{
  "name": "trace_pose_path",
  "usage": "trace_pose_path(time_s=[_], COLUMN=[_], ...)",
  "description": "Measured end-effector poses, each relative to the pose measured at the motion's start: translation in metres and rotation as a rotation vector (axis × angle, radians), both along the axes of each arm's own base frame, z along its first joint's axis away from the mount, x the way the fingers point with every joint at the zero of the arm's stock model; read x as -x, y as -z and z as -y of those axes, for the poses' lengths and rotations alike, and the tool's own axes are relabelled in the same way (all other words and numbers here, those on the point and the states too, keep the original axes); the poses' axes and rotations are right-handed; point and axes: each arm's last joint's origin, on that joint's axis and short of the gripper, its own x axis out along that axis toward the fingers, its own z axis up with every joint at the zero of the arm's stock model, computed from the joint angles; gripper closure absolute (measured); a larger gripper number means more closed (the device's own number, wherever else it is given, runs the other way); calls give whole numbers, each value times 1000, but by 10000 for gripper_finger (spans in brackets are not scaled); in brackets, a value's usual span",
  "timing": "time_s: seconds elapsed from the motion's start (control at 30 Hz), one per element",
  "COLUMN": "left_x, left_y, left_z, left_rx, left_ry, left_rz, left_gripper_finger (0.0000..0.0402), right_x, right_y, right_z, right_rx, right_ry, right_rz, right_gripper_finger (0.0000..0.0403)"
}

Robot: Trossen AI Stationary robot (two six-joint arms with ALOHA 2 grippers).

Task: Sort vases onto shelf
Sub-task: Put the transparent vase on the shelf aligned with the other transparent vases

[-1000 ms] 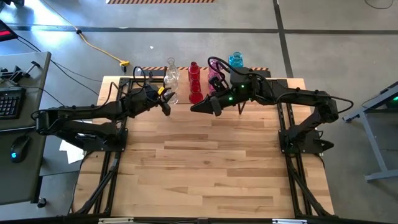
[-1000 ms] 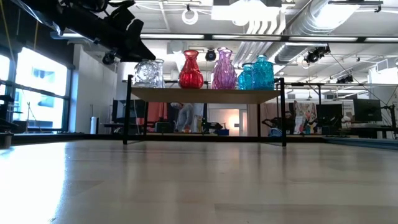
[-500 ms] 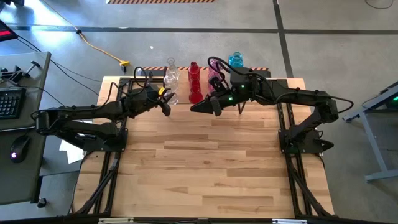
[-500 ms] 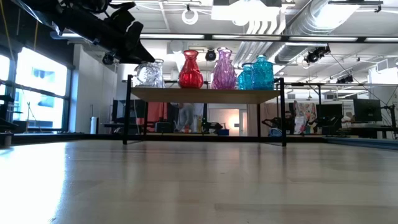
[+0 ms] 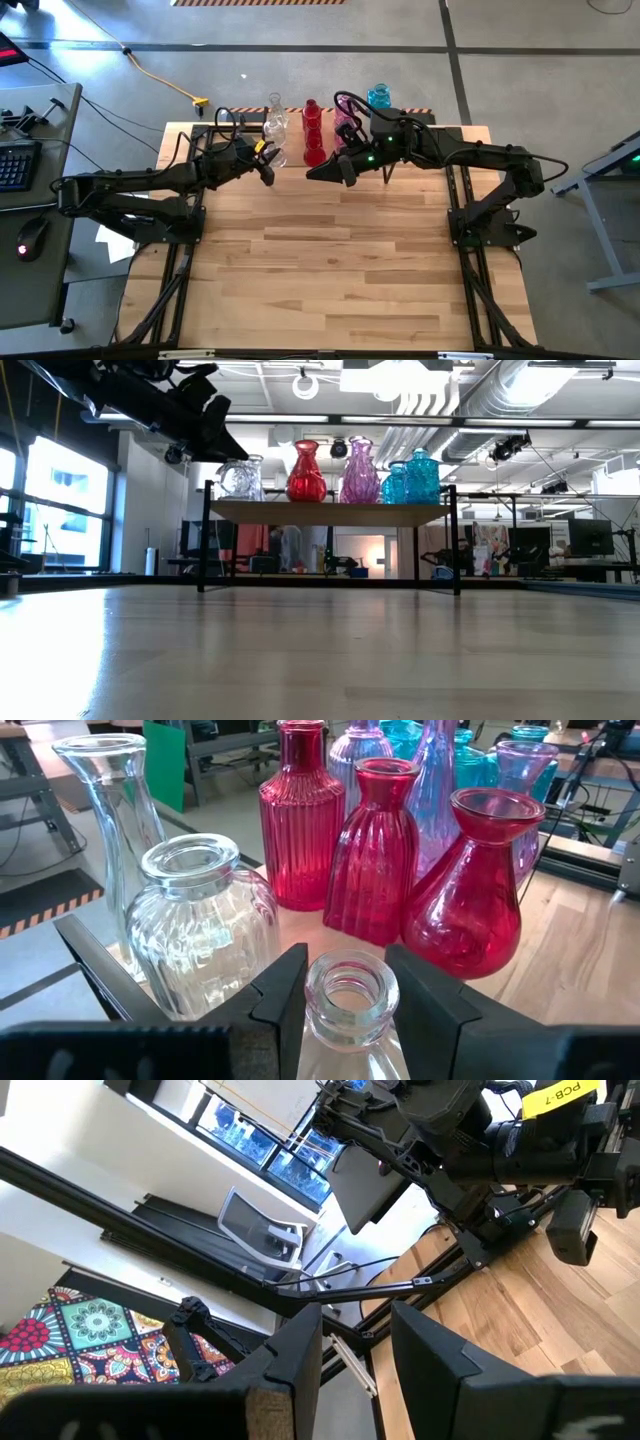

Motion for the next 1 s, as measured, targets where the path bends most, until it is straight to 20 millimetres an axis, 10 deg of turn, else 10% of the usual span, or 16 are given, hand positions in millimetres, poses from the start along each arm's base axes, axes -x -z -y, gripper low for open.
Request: trace_pose_path(time_s=[1.0], left_x=[1], left_y=[0], left_z=[-1], left_rx=[-6], left_ry=[-48], left_rz=[7], left_gripper_finger=[291], right_x=[0], right_y=[0], right_z=[0], right_rx=[0], right_ry=[0], right_rz=[0], right_gripper_finger=[300])
